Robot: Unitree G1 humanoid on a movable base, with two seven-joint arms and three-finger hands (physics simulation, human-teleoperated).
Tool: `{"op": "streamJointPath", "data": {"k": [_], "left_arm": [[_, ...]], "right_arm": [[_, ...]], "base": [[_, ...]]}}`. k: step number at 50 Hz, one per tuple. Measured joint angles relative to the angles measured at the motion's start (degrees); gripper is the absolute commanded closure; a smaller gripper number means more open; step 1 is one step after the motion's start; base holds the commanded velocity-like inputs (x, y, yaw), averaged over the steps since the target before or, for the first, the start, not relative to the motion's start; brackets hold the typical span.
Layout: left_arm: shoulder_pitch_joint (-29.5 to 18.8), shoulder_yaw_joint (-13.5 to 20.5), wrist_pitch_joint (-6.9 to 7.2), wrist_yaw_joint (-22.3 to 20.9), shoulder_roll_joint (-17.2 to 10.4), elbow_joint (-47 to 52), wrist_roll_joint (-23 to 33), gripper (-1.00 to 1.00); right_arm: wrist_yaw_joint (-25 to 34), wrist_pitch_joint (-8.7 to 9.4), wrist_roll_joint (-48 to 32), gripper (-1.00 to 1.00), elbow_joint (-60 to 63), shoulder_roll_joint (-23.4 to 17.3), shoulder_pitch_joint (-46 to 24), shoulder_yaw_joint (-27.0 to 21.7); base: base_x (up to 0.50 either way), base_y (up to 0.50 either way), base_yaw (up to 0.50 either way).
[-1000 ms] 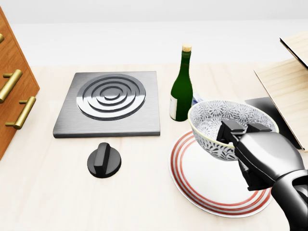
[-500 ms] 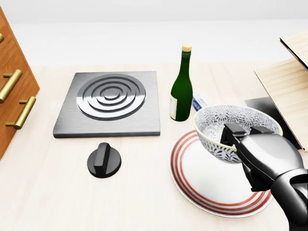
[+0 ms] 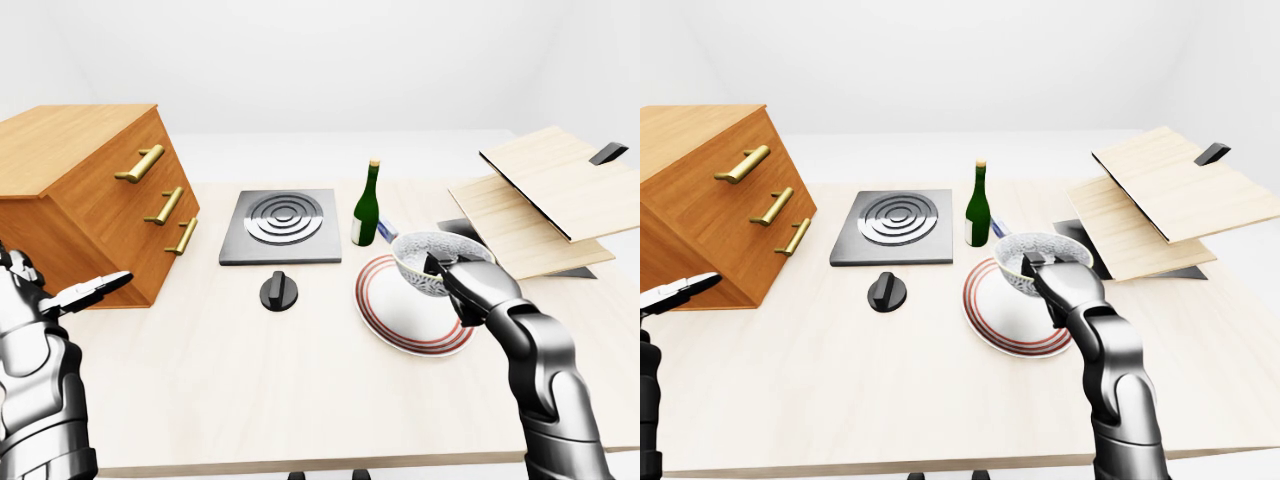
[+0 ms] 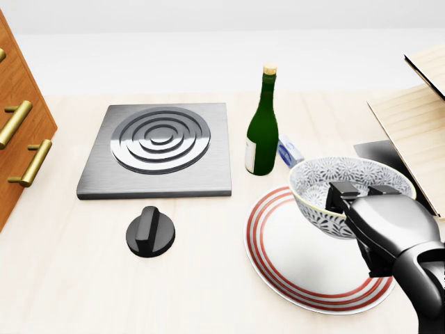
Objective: Pick up the akita bowl and put it on the plate.
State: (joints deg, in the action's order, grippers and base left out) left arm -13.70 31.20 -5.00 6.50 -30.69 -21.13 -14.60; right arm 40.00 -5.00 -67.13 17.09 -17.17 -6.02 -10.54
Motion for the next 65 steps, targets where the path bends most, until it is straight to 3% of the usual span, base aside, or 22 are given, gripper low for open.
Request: {"op": "streamJointPath", "data": {"k": [65], "left_arm": [[-1.0,-1.4,0.0,0.3,-0.4,-4.1,-0.3,-1.0]], "right_arm": [[0.0,0.0,-5.6,1.0,-7.9,1.9,-2.7,5.1]], "base": [[0.0,0.0,0.0]]}}
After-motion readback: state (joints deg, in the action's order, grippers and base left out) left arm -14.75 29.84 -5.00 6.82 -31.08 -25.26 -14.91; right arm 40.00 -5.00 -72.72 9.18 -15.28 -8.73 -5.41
